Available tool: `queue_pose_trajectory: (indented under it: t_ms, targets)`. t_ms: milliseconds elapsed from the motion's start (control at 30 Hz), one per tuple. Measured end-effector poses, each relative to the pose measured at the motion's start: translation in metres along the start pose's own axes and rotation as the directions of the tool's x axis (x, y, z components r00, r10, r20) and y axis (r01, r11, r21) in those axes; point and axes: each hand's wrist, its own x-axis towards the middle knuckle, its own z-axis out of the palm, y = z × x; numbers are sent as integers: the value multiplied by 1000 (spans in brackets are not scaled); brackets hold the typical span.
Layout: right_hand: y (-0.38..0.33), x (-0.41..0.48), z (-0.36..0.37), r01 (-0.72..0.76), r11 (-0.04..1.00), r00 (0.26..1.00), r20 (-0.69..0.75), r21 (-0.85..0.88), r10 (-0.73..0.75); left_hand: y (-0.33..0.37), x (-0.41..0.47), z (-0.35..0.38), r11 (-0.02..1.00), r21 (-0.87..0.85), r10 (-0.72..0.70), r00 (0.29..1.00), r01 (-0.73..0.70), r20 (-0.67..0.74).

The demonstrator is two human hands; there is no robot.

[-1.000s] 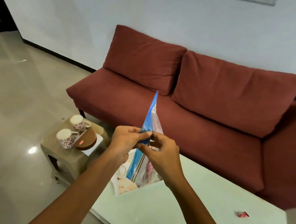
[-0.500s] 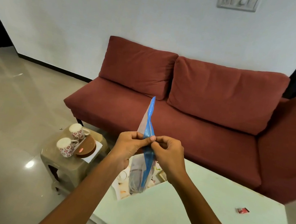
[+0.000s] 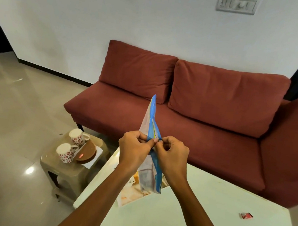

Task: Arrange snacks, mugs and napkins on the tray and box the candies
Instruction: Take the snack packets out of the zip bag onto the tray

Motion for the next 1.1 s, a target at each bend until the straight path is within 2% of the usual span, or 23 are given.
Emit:
queue_pose_trajectory:
  t_ms: [67,200,300,600,667,800,900,1000,1100]
  targets:
    - [5,10,-9,-10,999,997,-76,-50,6,1,6,-4,1000,15,5,999,-4,-44]
    - [32,40,-54,-142,984,967,-225,-106,115,-12,23,-34,999,35,-32,989,37,-145]
    - [48,46,-74,-186,982,969,-172,-29,179,-22,28,-44,997,-1,-73,990,73,-117]
    - [58,44,-83,-202,979,968,-154,-22,196,-20,31,-26,996,77,-34,993,43,-113]
    - [55,40,-82,-180,981,978,-122,-72,171,-15,31,-21,996,90,-5,997,12,-72]
    - [51,33,-74,-107,928,994,-34,-357,102,-6,25,-5,992,78,94,995,-95,11]
    - [46,31,-59,-44,919,997,40,-391,65,-3,21,1,982,93,164,986,-166,35]
    - [41,36,-44,-53,943,999,-20,-328,50,-3,17,2,974,109,192,980,-197,60]
    - [40,44,-43,-83,943,993,-106,-323,51,-9,19,-5,966,159,206,978,-205,9]
